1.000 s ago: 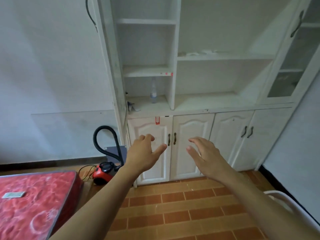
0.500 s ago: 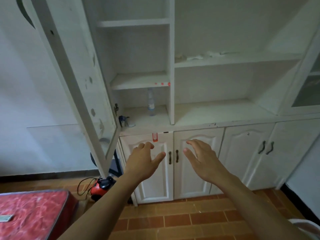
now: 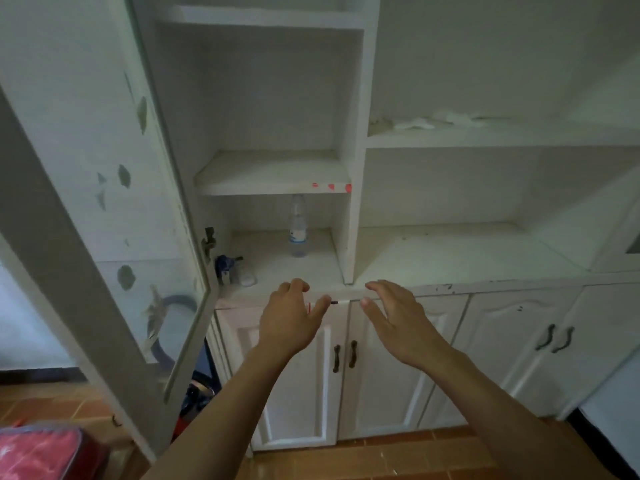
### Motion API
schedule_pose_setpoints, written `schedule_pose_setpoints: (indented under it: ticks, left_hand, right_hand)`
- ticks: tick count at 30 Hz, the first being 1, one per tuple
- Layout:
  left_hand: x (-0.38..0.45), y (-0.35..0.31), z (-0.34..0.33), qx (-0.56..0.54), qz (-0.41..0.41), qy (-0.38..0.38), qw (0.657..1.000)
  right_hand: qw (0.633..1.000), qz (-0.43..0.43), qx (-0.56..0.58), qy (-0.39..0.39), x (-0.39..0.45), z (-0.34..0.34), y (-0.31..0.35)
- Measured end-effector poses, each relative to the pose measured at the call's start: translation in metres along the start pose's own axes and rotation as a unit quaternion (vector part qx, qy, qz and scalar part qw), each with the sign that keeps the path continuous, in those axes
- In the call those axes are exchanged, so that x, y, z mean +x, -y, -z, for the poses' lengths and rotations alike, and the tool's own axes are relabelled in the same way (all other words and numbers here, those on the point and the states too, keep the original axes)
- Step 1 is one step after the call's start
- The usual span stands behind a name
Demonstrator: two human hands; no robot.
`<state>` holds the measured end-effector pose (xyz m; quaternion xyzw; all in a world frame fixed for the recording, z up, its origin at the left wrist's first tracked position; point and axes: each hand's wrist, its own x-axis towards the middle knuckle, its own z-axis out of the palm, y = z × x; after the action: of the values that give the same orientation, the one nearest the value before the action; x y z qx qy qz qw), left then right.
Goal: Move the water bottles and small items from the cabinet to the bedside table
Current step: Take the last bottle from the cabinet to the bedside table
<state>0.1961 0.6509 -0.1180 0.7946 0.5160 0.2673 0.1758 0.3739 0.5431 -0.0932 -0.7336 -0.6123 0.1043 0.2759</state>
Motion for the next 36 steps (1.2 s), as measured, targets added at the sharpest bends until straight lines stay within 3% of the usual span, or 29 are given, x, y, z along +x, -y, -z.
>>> schedule_pose_setpoints:
  ticks: [12,22,31,36]
  left_hand:
    - [0.123,0.050,-0.037,-0.010,0.049,-0.009,0.999]
    - [0.223,0.070,-0.059,0.045,0.099,-0.016,0.994]
    - [0.304,0.066,-0.075,-0.102,0.104,-0.070,0.987]
    - [0.339,0.071,-0.086,-0.108,0.125,-0.045,0.985]
  right_hand:
    - [0.999,-0.007,-0.001,0.043,0.139,-0.071,-0.004]
    - [0.993,0.045,0.044,0.104,0.234,-0.112,-0.033]
    - [0.988,0.054,0.060,0.135,0.259,-0.124,-0.059]
    - [0.989,0.015,0.066,0.129,0.261,-0.127,-0.060]
